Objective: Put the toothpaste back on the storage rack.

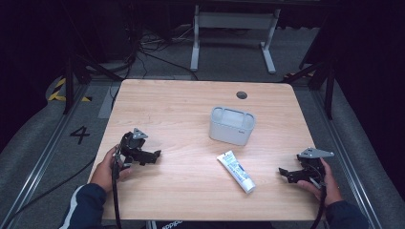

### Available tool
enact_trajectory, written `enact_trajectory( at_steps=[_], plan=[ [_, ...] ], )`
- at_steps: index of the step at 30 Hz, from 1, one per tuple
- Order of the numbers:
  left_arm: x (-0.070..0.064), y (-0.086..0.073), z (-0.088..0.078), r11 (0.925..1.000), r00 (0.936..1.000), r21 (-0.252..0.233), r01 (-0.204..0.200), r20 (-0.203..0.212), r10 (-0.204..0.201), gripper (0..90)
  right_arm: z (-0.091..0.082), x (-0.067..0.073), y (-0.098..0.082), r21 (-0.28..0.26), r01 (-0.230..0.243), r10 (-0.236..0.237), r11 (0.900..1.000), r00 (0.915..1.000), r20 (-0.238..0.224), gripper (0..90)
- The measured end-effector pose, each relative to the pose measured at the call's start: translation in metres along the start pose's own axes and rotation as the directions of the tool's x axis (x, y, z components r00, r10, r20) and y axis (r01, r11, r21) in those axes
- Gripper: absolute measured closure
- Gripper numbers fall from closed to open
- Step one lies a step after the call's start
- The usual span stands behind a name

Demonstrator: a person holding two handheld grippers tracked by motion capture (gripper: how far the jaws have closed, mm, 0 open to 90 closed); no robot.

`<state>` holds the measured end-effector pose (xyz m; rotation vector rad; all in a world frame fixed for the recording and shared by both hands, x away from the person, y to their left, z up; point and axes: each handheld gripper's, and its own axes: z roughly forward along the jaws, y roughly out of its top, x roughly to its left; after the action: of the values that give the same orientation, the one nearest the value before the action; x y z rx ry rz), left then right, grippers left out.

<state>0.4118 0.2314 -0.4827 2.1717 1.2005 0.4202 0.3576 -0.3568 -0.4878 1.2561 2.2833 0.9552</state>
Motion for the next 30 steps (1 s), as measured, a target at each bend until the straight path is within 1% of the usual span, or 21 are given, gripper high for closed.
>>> enact_trajectory(
  at_steps=[4, 5, 6, 7, 8, 9, 11, 12, 13, 14, 16, 18, 20, 21, 22, 23, 24, 25, 26, 27, 30],
  plan=[
    [0.001, 0.0, 0.0, 1.0, 1.0, -0.004, -0.006, 0.004, 0.006, 0.0, 0.0, 0.0, -0.001, -0.003, -0.003, 0.003, 1.0, 1.0, 0.005, 0.8],
    [0.0, 0.001, 0.001, 0.9999, 0.9999, -0.012, -0.008, -0.007, 0.008, 0.0, 0.0, 0.0, -0.001, -0.003, -0.003, 0.003, 1.0, 1.0, 0.005, 0.8],
    [-0.004, 0.005, 0.005, 0.9999, 0.9996, -0.01, 0.012, -0.024, -0.012, 0.0, -0.001, 0.001, -0.001, 0.0, -0.006, 0.006, 1.0, 0.9999, 0.009, 0.9],
    [-0.004, 0.005, 0.005, 0.9999, 0.9996, -0.01, 0.012, -0.024, -0.012, 0.0, -0.001, 0.001, -0.001, 0.0, -0.006, 0.006, 1.0, 0.9999, 0.009, 0.9],
    [-0.008, 0.007, 0.006, 0.9996, 0.9992, -0.004, 0.028, -0.029, -0.028, 0.0, -0.001, 0.0, -0.001, 0.003, -0.005, 0.005, 1.0, 1.0, 0.008, 1.0],
    [-0.008, 0.007, 0.006, 0.9996, 0.9992, -0.004, 0.028, -0.029, -0.028, 0.0, -0.001, 0.0, -0.001, 0.003, -0.005, 0.005, 1.0, 1.0, 0.008, 1.0],
    [-0.009, 0.005, 0.005, 1.0, 0.9999, -0.002, 0.009, -0.012, -0.009, 0.0, -0.002, 0.001, -0.001, 0.007, -0.007, 0.007, 1.0, 0.9999, 0.009, 1.2],
    [-0.008, 0.003, 0.004, 0.9999, 1.0, -0.009, -0.008, -0.001, 0.008, 0.0, -0.003, 0.001, -0.001, 0.01, -0.009, 0.009, 1.0, 0.9999, 0.01, 1.6],
    [-0.008, 0.002, 0.002, 0.9998, 0.9998, -0.008, -0.019, 0.006, 0.019, 0.0, -0.004, 0.001, -0.001, 0.012, -0.007, 0.006, 1.0, 0.9999, 0.01, 4.1],
    [-0.007, 0.001, 0.0, 0.9995, 0.9993, 0.006, -0.031, 0.02, 0.031, 0.0, -0.006, 0.001, -0.002, 0.013, -0.004, 0.004, 1.0, 0.9999, 0.01, 7.9],
    [-0.007, -0.002, 0.0, 0.9994, 0.9991, -0.008, -0.032, 0.027, 0.033, 0.0, -0.01, 0.0, -0.002, 0.0, -0.01, 0.01, 1.0, 0.9999, 0.009, 20.2],
    [-0.008, -0.003, -0.002, 0.9989, 0.9982, -0.003, -0.046, 0.039, 0.046, 0.0, -0.012, -0.001, -0.002, 0.007, -0.007, 0.007, 1.0, 0.9999, 0.012, 18.3],
    [-0.009, -0.004, -0.003, 0.9982, 0.9971, -0.004, -0.059, 0.047, 0.059, 0.0, -0.012, -0.002, -0.002, 0.012, -0.008, 0.008, 1.0, 1.0, 0.004, 19.5],
    [-0.009, -0.005, -0.003, 0.9972, 0.9959, -0.003, -0.075, 0.051, 0.075, 0.0, -0.012, -0.001, -0.002, 0.015, -0.011, 0.011, 1.0, 0.9999, 0.0, 20.1],
    [-0.009, -0.005, -0.004, 0.9967, 0.9947, -0.007, -0.081, 0.062, 0.082, 0.0, -0.013, -0.001, -0.001, 0.015, -0.013, 0.013, 1.0, 0.9999, -0.006, 20.4],
    [-0.008, -0.006, -0.005, 0.9957, 0.9928, 0.0, -0.092, 0.077, 0.092, 0.0, -0.013, 0.0, 0.0, 0.012, -0.009, 0.009, 1.0, 0.9999, -0.009, 20.4],
    [-0.008, -0.007, -0.006, 0.9947, 0.9913, 0.0, -0.103, 0.083, 0.102, 0.0, -0.014, 0.001, 0.001, 0.008, -0.017, 0.017, 1.0, 0.9998, -0.014, 20.4],
    [-0.008, -0.008, -0.006, 0.9939, 0.9894, -0.01, -0.11, 0.095, 0.11, 0.0, -0.014, 0.002, 0.002, 0.008, -0.008, 0.008, 1.0, 0.9998, -0.016, 20.7],
    [-0.007, -0.009, -0.007, 0.9922, 0.9875, -0.008, -0.125, 0.096, 0.125, 0.0, -0.015, 0.005, 0.003, 0.004, -0.008, 0.008, 1.0, 0.9997, -0.023, 21.3],
    [-0.007, -0.009, -0.007, 0.9922, 0.9875, -0.008, -0.125, 0.096, 0.125, 0.0, -0.015, 0.005, 0.003, 0.004, -0.008, 0.008, 1.0, 0.9997, -0.023, 21.3],
    [-0.007, -0.01, -0.007, 0.9926, 0.9877, -0.009, -0.121, 0.098, 0.122, 0.1, -0.015, 0.011, 0.008, 0.014, 0.003, -0.002, 1.0, 0.9995, -0.031, 22.8]
  ],
)
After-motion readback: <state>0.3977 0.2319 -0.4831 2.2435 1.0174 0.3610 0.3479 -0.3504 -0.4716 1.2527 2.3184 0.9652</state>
